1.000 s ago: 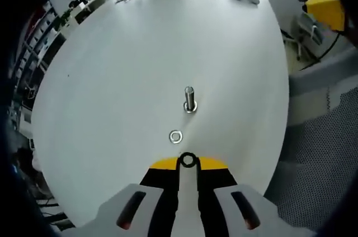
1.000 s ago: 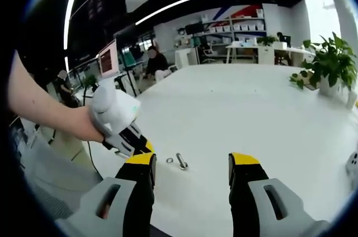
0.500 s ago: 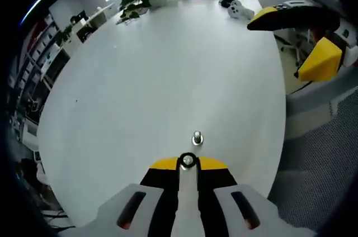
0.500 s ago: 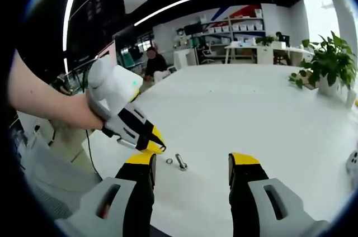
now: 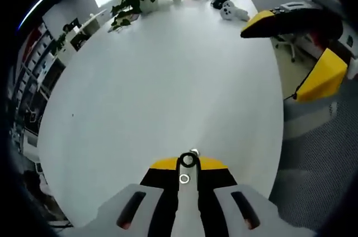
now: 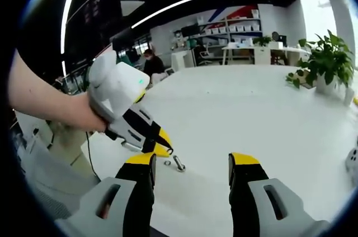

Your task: Place the washer onto the threaded stud by aligning its center hole with the stud, sliding it down to the base, and recovering from edge contact or off-axis alignment until the washer reaches the visible bottom stop.

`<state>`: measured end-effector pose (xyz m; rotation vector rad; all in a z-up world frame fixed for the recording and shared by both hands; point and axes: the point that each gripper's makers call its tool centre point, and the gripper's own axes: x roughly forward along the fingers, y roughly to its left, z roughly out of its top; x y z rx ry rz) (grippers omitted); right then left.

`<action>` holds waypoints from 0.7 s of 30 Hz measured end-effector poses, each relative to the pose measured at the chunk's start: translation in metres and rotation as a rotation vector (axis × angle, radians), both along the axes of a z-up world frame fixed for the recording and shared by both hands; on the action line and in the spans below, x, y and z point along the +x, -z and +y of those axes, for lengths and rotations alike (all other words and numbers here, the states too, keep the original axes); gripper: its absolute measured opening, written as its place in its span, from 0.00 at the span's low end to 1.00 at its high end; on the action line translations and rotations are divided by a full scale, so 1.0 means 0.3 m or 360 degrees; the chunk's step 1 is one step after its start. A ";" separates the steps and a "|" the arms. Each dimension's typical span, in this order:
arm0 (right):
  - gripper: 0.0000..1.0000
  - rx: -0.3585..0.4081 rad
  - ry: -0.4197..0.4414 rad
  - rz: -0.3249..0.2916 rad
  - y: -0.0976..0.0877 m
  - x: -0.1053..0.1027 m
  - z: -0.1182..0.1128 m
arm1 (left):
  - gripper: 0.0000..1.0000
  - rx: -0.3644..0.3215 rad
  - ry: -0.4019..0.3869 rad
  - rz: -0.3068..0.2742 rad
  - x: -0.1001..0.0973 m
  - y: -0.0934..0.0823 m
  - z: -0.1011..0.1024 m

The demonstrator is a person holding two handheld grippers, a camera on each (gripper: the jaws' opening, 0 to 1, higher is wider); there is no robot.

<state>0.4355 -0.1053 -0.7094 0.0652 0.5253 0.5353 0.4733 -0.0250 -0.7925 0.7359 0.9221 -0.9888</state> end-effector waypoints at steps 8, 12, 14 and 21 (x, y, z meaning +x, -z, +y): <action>0.55 0.0007 0.0012 0.0001 0.000 0.003 -0.005 | 0.09 0.0043 0.0039 0.0035 -0.008 0.022 -0.012; 0.55 0.0008 0.0013 0.0005 0.001 0.002 -0.005 | 0.09 0.0066 0.0067 0.0037 -0.009 0.031 -0.015; 0.55 0.0009 0.0014 0.0006 0.002 0.003 -0.005 | 0.09 0.0070 0.0069 0.0040 -0.006 0.034 -0.016; 0.55 0.0011 0.0017 0.0008 0.002 0.004 -0.005 | 0.09 0.0085 0.0092 0.0058 0.005 0.062 -0.021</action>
